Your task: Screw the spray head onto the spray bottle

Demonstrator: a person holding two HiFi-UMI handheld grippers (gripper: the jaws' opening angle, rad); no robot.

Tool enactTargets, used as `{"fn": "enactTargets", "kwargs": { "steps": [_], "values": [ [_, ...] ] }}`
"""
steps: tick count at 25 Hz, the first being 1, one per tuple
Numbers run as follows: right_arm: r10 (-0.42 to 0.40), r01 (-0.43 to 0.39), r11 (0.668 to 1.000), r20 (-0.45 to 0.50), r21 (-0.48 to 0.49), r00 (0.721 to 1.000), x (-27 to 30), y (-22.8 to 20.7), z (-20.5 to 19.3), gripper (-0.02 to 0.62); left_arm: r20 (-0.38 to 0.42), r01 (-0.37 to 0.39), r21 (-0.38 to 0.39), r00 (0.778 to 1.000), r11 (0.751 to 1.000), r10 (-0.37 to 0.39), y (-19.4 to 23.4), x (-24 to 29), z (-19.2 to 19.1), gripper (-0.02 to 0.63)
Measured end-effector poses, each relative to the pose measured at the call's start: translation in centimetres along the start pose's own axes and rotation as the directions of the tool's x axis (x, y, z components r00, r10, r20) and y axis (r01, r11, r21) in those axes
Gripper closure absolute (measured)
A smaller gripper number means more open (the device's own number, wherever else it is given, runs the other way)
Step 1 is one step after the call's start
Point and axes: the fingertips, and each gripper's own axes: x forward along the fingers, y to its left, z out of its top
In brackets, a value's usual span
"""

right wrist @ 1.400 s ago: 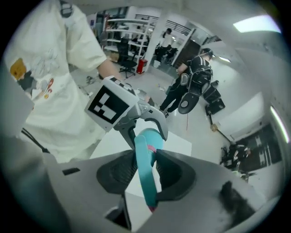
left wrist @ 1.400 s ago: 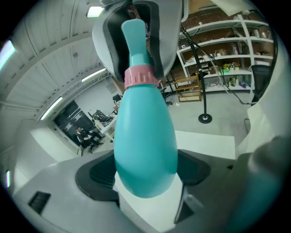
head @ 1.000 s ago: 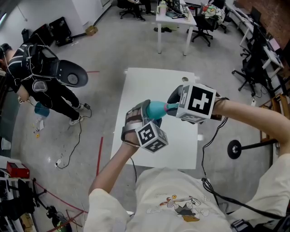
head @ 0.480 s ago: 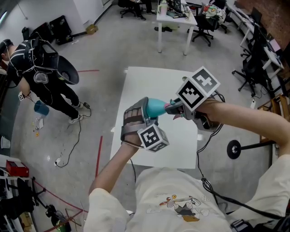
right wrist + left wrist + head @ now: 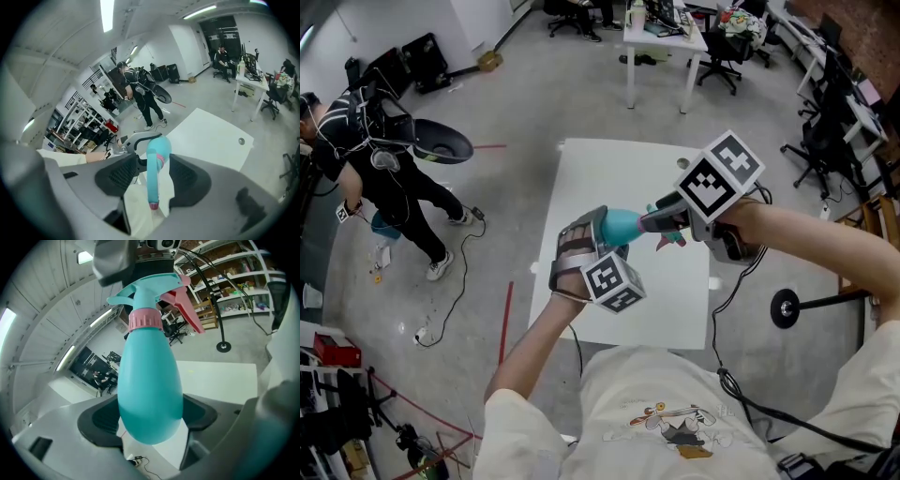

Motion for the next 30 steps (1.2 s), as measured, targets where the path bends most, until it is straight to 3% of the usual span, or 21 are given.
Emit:
{"fn": "enactTargets", "kwargs": {
  "steps": [6,9,13,16,18,21,26,27,30],
  "values": [
    [-0.001,0.001,0.999,0.015,-0.045,1.000,-2.6,-0.5,0.3,0.382,-0.001,0.094,-0.036,0.996,0.995,-0.094,-0.6,0.3,-0.6,0.210],
    [-0.028,0.031,0.991,0.019,-0.134,0.999,-3.6,-0.6,0.7,0.382,0.029,0.188,-0.026,0.982,0.982,-0.187,-1.7,0.3,-0.6,0.210],
    [-0.009,0.001,0.939,-0.022,-0.343,1.000,-4.2,0.9,0.0,0.383,0.088,0.379,-0.019,0.922,0.925,-0.376,-3.8,-0.2,-0.6,0.210],
    [0.051,-0.061,0.861,-0.034,-0.504,0.998,-4.6,3.4,-0.1,0.383,0.130,0.505,0.000,0.856,0.863,-0.500,-5.1,-1.0,-0.8,0.210],
    [0.050,-0.073,0.760,-0.053,-0.646,0.997,-4.9,4.9,-0.3,0.383,0.168,0.583,0.003,0.801,0.813,-0.575,-5.9,-1.9,-0.6,0.210],
    [-0.011,-0.072,0.544,-0.092,-0.836,0.996,-5.0,6.1,-1.4,0.383,0.223,0.683,0.030,0.707,0.730,-0.671,-7.0,-3.5,-0.1,0.210],
    [-0.186,-0.095,0.139,-0.120,-0.986,0.975,-4.4,6.6,-4.3,0.383,0.294,0.836,0.134,0.480,0.533,-0.827,-9.1,-7.9,1.3,0.210],
    [-0.195,-0.103,0.074,-0.115,-0.992,0.974,-4.3,7.2,-4.6,0.383,0.298,0.852,0.157,0.441,0.499,-0.846,-9.3,-8.8,1.6,0.210],
    [-0.185,-0.128,-0.049,-0.117,-0.991,0.976,-3.9,8.9,-5.3,0.383,0.299,0.882,0.226,0.341,0.413,-0.891,-9.7,-11.0,2.4,0.210]
  ]
}}
